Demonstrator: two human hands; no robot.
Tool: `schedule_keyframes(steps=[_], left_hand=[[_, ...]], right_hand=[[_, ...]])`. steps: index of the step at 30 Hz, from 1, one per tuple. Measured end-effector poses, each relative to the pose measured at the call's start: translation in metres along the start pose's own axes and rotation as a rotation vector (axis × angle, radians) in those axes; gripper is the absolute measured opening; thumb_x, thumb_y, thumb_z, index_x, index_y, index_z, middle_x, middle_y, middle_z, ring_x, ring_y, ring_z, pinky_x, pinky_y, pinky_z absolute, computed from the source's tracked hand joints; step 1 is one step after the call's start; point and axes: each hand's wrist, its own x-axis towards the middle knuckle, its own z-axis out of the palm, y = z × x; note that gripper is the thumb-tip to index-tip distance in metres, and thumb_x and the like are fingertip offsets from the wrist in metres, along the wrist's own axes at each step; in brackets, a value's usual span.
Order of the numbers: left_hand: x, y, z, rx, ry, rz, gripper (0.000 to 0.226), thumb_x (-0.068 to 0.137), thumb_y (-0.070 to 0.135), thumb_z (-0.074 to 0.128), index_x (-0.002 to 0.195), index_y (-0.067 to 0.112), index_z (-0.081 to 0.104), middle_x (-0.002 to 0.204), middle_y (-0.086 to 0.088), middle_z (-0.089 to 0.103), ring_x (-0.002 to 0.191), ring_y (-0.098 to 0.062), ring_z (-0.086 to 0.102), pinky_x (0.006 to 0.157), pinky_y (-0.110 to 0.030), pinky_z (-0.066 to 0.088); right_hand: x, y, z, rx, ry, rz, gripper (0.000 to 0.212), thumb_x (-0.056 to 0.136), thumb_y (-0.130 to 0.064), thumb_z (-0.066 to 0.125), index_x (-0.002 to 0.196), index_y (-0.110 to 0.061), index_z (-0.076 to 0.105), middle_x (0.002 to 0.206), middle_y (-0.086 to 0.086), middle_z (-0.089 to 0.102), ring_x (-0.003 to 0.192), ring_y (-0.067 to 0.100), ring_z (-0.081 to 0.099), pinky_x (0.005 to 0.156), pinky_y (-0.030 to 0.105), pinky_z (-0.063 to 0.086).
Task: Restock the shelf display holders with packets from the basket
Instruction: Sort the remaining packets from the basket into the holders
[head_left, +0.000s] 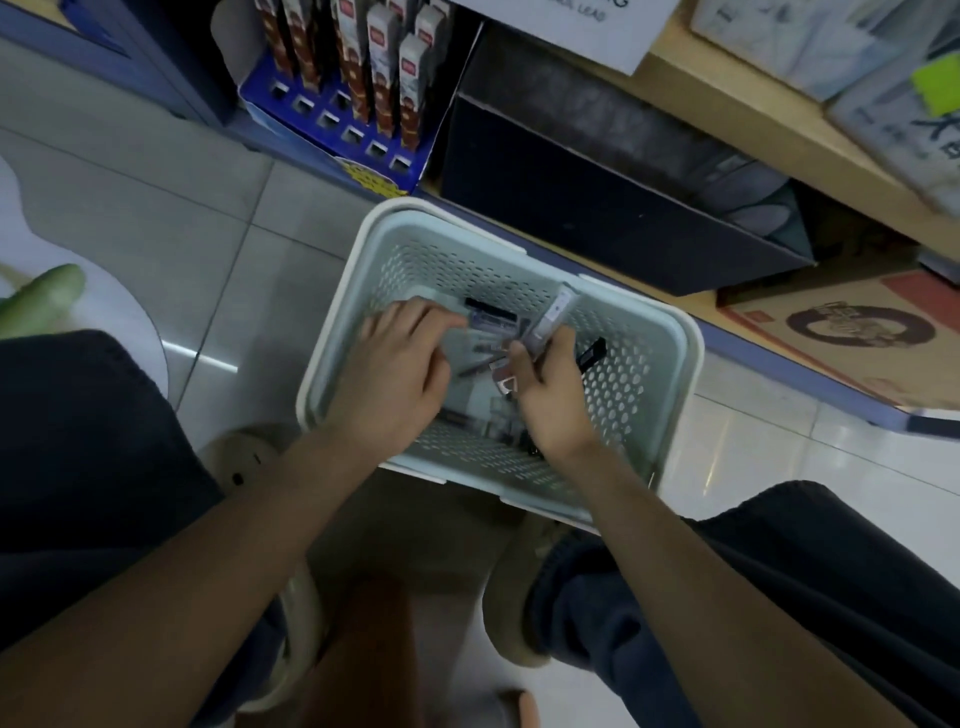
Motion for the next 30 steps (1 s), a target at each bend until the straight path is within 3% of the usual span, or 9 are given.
schedule_keyframes(steps=[5, 7, 9, 11, 16, 21, 23, 28, 30], left_hand=[[0.022, -0.004, 0.026, 0.008, -0.224, -0.071, 0.036, 0.092, 0.013, 0.050, 0.127, 0.009, 0.051, 0.124, -0.009, 0.052, 0.115, -0.025, 0.045, 0.096, -0.035, 0.032], [0.033, -0.007, 0.046, 0.007, -0.320, -0.131, 0.040, 0.094, 0.019, 0.049, 0.133, 0.011, 0.045, 0.131, -0.009, 0.048, 0.121, -0.026, 0.043, 0.099, -0.036, 0.033], [0.043, -0.010, 0.069, 0.004, -0.394, -0.212, 0.045, 0.094, 0.024, 0.052, 0.135, 0.011, 0.043, 0.134, -0.012, 0.047, 0.123, -0.029, 0.043, 0.100, -0.038, 0.036], [0.050, -0.009, 0.091, -0.051, -0.432, -0.303, 0.047, 0.091, 0.029, 0.056, 0.133, 0.010, 0.045, 0.131, -0.015, 0.050, 0.121, -0.033, 0.046, 0.098, -0.039, 0.040], [0.055, 0.008, 0.131, -0.296, -0.364, -0.434, 0.034, 0.087, 0.031, 0.061, 0.113, 0.011, 0.060, 0.112, -0.015, 0.066, 0.105, -0.031, 0.060, 0.087, -0.044, 0.050], [0.067, 0.025, 0.160, -0.037, -0.461, -0.475, 0.044, 0.084, 0.065, 0.045, 0.093, 0.025, 0.062, 0.112, -0.010, 0.065, 0.111, -0.034, 0.054, 0.093, -0.047, 0.043], [0.070, 0.028, 0.172, -0.054, -0.505, -0.537, 0.058, 0.080, 0.072, 0.043, 0.099, 0.020, 0.061, 0.115, -0.014, 0.062, 0.113, -0.037, 0.052, 0.096, -0.049, 0.041], [0.073, 0.030, 0.178, -0.070, -0.543, -0.584, 0.047, 0.089, 0.056, 0.040, 0.111, 0.019, 0.059, 0.114, -0.015, 0.062, 0.107, -0.037, 0.054, 0.093, -0.045, 0.044], [0.074, 0.025, 0.179, -0.095, -0.582, -0.571, 0.045, 0.093, 0.049, 0.034, 0.113, 0.015, 0.055, 0.116, -0.015, 0.061, 0.106, -0.037, 0.055, 0.093, -0.046, 0.043]], right_hand=[[-0.018, 0.001, -0.030, 0.126, 0.024, -0.066, 0.018, 0.100, -0.015, 0.039, 0.100, -0.031, 0.033, 0.085, -0.007, 0.050, 0.069, -0.004, 0.052, 0.071, 0.024, 0.048], [-0.021, 0.004, -0.041, 0.132, 0.096, -0.090, 0.016, 0.100, -0.016, 0.039, 0.103, -0.032, 0.035, 0.085, -0.010, 0.050, 0.073, -0.003, 0.052, 0.074, 0.022, 0.046], [-0.022, 0.009, -0.053, 0.131, 0.190, -0.091, 0.011, 0.100, -0.016, 0.040, 0.109, -0.022, 0.036, 0.084, -0.013, 0.051, 0.073, -0.001, 0.053, 0.075, 0.025, 0.047], [-0.023, 0.011, -0.063, 0.168, 0.282, -0.100, 0.009, 0.099, -0.013, 0.040, 0.107, -0.013, 0.036, 0.082, -0.012, 0.052, 0.071, 0.002, 0.053, 0.071, 0.026, 0.048], [-0.026, 0.008, -0.075, 0.261, 0.329, -0.121, 0.008, 0.099, -0.010, 0.040, 0.096, -0.018, 0.039, 0.080, -0.005, 0.052, 0.067, 0.007, 0.052, 0.065, 0.019, 0.046], [-0.025, 0.010, -0.078, 0.349, 0.325, -0.119, 0.008, 0.093, -0.020, 0.042, 0.099, -0.015, 0.038, 0.085, 0.001, 0.053, 0.073, 0.018, 0.054, 0.069, 0.031, 0.049], [-0.022, 0.010, -0.078, 0.371, 0.335, -0.115, 0.016, 0.092, -0.020, 0.043, 0.105, -0.012, 0.037, 0.090, 0.005, 0.054, 0.077, 0.025, 0.054, 0.072, 0.037, 0.050], [-0.022, 0.007, -0.082, 0.420, 0.295, -0.110, 0.013, 0.098, -0.006, 0.041, 0.103, -0.018, 0.038, 0.090, 0.004, 0.053, 0.075, 0.016, 0.054, 0.065, 0.017, 0.048], [-0.022, 0.006, -0.083, 0.413, 0.282, -0.106, 0.020, 0.098, -0.005, 0.041, 0.100, -0.024, 0.039, 0.089, 0.002, 0.054, 0.075, 0.015, 0.054, 0.066, 0.018, 0.047]])
